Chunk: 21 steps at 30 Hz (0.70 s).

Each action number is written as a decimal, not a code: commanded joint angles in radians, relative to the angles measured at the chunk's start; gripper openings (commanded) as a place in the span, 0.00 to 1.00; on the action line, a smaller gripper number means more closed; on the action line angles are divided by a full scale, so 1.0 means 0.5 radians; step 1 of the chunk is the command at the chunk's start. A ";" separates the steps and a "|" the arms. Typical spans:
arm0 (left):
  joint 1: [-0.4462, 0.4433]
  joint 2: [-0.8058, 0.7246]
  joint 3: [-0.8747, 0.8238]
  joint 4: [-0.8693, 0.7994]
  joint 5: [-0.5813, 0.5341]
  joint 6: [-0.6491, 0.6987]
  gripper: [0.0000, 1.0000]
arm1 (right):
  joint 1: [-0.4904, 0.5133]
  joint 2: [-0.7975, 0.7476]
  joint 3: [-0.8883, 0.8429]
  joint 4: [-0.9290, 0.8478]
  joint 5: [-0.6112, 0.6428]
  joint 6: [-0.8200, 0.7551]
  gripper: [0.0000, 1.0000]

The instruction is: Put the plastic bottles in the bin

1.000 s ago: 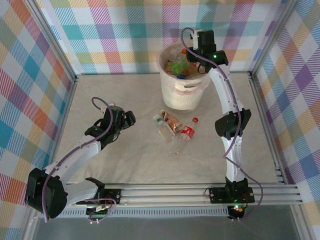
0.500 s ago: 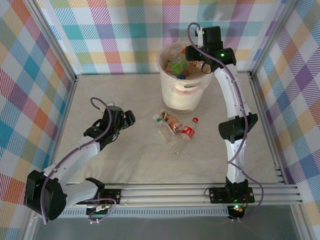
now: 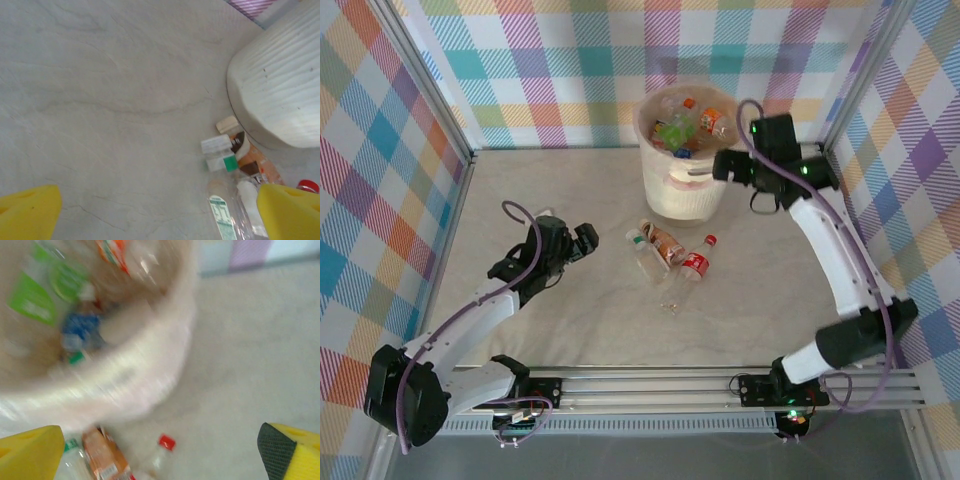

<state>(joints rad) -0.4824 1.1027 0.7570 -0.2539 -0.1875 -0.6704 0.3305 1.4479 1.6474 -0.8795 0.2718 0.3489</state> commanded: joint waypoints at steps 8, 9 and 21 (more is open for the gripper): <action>-0.425 0.271 0.114 0.021 -0.162 -0.235 1.00 | 0.008 -0.575 -0.881 0.044 -0.117 0.438 1.00; -0.454 0.307 0.133 0.013 -0.181 -0.251 1.00 | 0.008 -0.607 -0.944 0.047 -0.128 0.453 1.00; -0.674 0.849 0.424 -0.012 -0.159 -0.432 1.00 | 0.007 -0.659 -1.364 0.215 -0.182 0.471 1.00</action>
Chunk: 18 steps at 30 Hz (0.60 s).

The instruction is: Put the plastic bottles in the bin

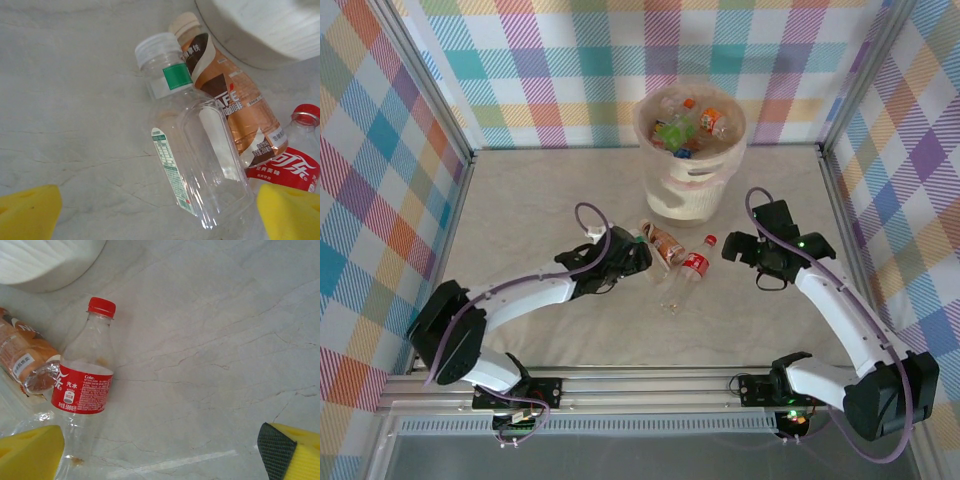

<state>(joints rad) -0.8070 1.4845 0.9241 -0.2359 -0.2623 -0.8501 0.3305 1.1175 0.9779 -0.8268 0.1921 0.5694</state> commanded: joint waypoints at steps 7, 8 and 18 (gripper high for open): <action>-0.024 0.388 0.345 -0.153 -0.036 -0.085 1.00 | 0.007 0.094 -0.030 0.187 -0.022 0.007 1.00; -0.025 0.433 0.376 -0.175 -0.037 -0.082 1.00 | 0.007 0.112 -0.023 0.198 -0.022 0.000 1.00; -0.021 0.702 0.571 -0.238 0.000 -0.042 1.00 | 0.007 0.218 -0.010 0.288 -0.018 -0.043 1.00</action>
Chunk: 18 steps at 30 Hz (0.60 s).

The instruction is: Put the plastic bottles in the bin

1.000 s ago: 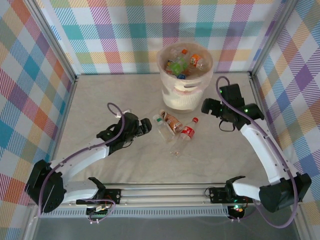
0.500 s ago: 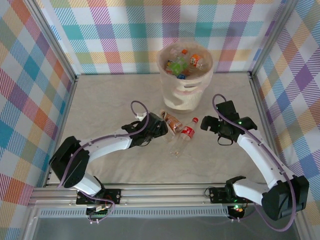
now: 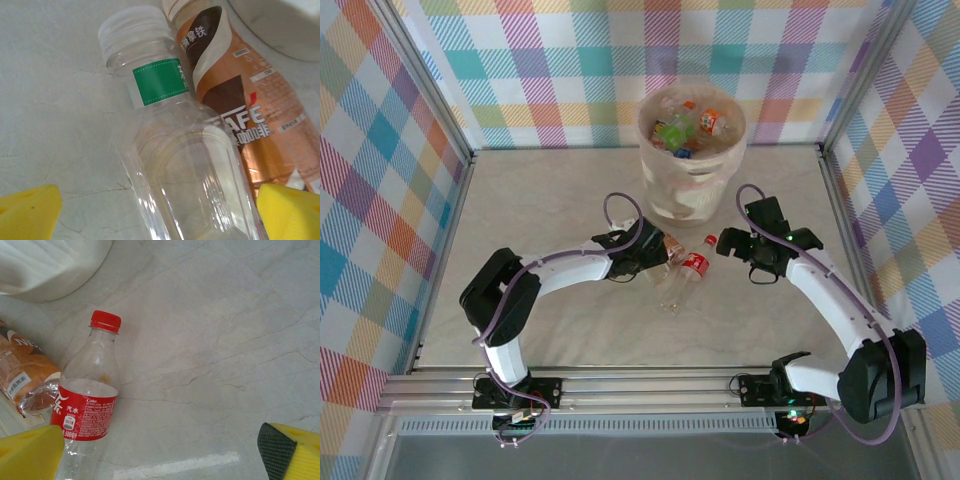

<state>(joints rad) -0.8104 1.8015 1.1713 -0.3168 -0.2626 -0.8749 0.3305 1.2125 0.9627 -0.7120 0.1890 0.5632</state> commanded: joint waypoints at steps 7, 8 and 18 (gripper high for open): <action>0.001 0.135 0.071 -0.171 -0.008 -0.080 1.00 | 0.006 0.128 0.071 0.032 -0.012 -0.014 1.00; 0.003 0.127 0.051 -0.176 -0.014 -0.092 1.00 | 0.006 0.142 0.077 0.029 -0.015 -0.008 1.00; 0.048 0.120 -0.066 -0.154 -0.054 -0.113 0.81 | 0.007 0.222 0.121 0.028 -0.034 0.027 1.00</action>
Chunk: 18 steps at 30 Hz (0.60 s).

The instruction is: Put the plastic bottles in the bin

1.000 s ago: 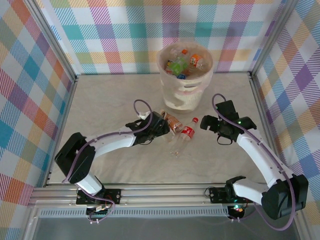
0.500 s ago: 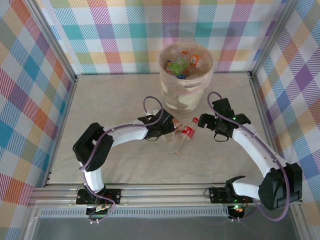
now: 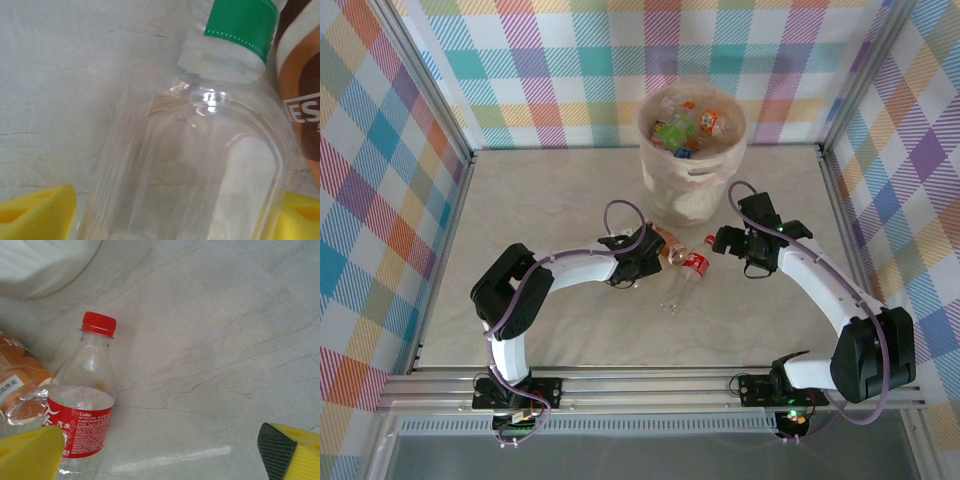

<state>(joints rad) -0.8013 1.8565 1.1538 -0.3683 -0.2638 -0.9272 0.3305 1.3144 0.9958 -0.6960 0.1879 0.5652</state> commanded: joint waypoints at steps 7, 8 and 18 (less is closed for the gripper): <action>0.060 -0.035 -0.019 -0.135 -0.183 0.104 0.54 | 0.006 0.022 0.048 -0.010 -0.018 0.029 1.00; 0.060 -0.050 -0.014 -0.160 -0.218 0.113 0.50 | 0.007 0.024 0.049 -0.010 -0.014 0.029 1.00; 0.063 -0.456 0.101 -0.537 -0.607 0.359 0.37 | 0.007 -0.048 0.034 -0.026 0.055 0.045 1.00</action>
<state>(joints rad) -0.7780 1.7321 1.1549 -0.5415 -0.4625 -0.8242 0.3305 1.3174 0.9989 -0.6971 0.1925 0.5694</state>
